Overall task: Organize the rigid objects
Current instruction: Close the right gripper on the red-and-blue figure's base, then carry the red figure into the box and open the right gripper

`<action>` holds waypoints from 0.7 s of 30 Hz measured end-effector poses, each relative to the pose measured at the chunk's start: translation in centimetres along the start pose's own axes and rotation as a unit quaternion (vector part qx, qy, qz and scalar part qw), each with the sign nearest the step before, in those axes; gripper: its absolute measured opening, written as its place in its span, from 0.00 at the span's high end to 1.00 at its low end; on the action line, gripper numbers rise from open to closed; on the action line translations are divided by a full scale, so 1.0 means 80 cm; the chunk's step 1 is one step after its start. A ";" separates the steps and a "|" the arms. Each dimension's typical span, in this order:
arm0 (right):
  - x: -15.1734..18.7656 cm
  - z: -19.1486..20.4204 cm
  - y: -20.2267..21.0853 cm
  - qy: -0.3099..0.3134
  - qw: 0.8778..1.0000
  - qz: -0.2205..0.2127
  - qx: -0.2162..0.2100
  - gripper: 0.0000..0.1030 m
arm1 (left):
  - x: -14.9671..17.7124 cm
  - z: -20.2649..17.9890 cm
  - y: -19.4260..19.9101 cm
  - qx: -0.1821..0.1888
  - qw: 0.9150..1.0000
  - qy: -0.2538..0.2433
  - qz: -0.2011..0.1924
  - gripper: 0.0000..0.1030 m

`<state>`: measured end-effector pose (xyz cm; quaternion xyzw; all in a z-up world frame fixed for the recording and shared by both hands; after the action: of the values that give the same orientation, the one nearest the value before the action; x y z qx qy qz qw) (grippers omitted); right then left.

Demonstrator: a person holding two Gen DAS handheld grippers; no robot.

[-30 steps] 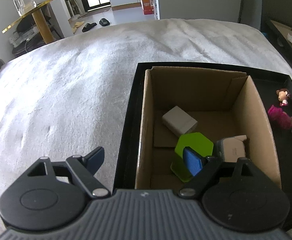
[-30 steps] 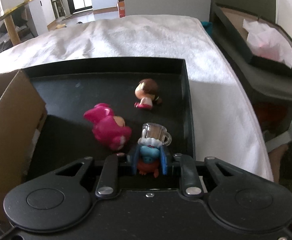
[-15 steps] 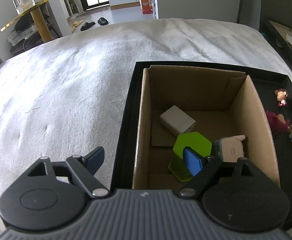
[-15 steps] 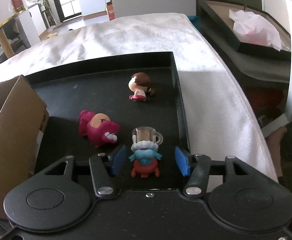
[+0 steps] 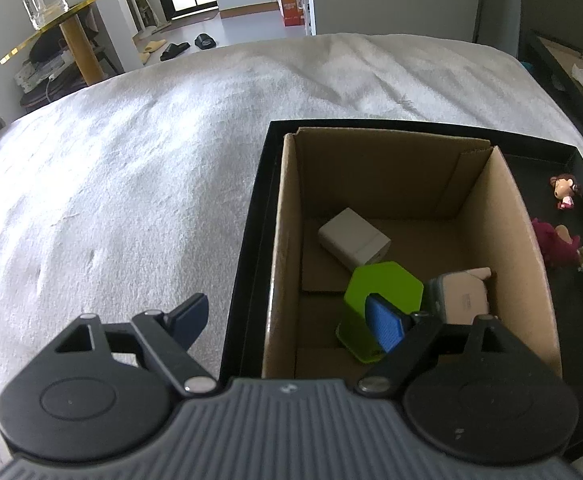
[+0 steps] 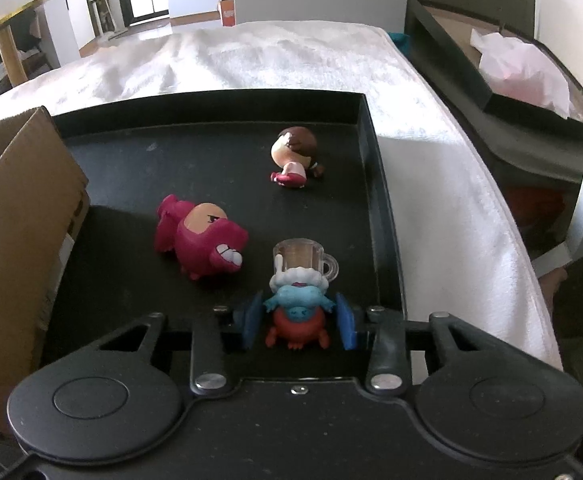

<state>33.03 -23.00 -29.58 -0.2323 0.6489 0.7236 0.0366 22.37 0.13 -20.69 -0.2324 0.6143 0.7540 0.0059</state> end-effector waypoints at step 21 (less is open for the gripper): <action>-0.034 0.063 0.105 0.027 0.996 -0.073 -0.047 0.63 | 0.011 0.015 0.011 0.031 0.999 0.002 -0.015 0.34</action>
<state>30.98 -18.79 -20.54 -0.3000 0.5960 0.7423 0.0613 20.93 0.77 -20.00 -0.2432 0.6338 0.7339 0.0232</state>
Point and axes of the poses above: each gripper's, at about its wrist camera, not at the fingertips, and y roughly against the way its jaws point, z to its left, x to its underside, the point moved 8 cm from there along -y, roughly the way its jaws point, and after that the axes turned 12 degrees about z, right-handed, at the moved point
